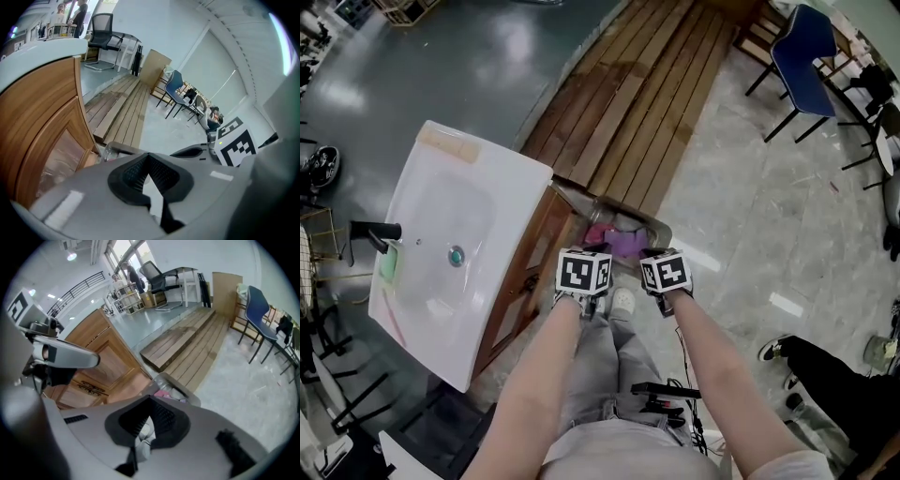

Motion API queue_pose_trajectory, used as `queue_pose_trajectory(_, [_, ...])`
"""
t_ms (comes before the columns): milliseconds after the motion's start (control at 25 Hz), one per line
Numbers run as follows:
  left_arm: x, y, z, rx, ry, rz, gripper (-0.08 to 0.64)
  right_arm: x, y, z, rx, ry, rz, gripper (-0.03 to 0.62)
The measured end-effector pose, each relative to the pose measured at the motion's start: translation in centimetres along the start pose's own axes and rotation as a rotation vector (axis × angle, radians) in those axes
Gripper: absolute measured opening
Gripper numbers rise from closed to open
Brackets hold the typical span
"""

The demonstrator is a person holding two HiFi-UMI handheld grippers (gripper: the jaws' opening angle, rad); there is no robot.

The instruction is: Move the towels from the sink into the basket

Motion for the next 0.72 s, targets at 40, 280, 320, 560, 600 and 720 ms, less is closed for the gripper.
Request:
queue_pose_trajectory(40, [-0.1,-0.4,-0.2,0.005,-0.003,-0.005,0.005,0.0,-0.4,0.3,0.018,-0.015,0.003,0.018])
queue_pose_trajectory(280, [-0.3,-2.7,-1.4,0.01,0.005,-0.047,0.005,1.3,-3.5,1.7,0.044,-0.07,-0.056,0.018])
queue_pose_trajectory(320, [-0.2,-3.1,-1.6,0.011,0.015,-0.051,0.005,1.7,-4.1,2.0,0.043,-0.08,-0.067,0.018])
queue_pose_trajectory(560, [0.6,-4.9,-2.3,0.0,0.046,-0.099,0.005,3.5,-7.0,3.4,0.034,-0.126,-0.118,0.018])
queue_pose_trajectory(600, [0.8,-5.1,-2.5,-0.001,0.052,-0.108,0.005,3.7,-7.5,3.7,0.034,-0.128,-0.129,0.018])
queue_pose_trajectory(720, [1.4,-6.0,-3.1,-0.004,0.104,-0.128,0.005,4.5,-8.9,4.5,0.025,-0.125,-0.153,0.018])
Point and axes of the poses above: the fingertips, and each gripper's own axes: y forward along the fingers, z to its left, x out of its top, the point moved 10 cm from there along -y, backward along the fingers, and after that the axes turned 7 degrees about y, right-handed, at the moved point
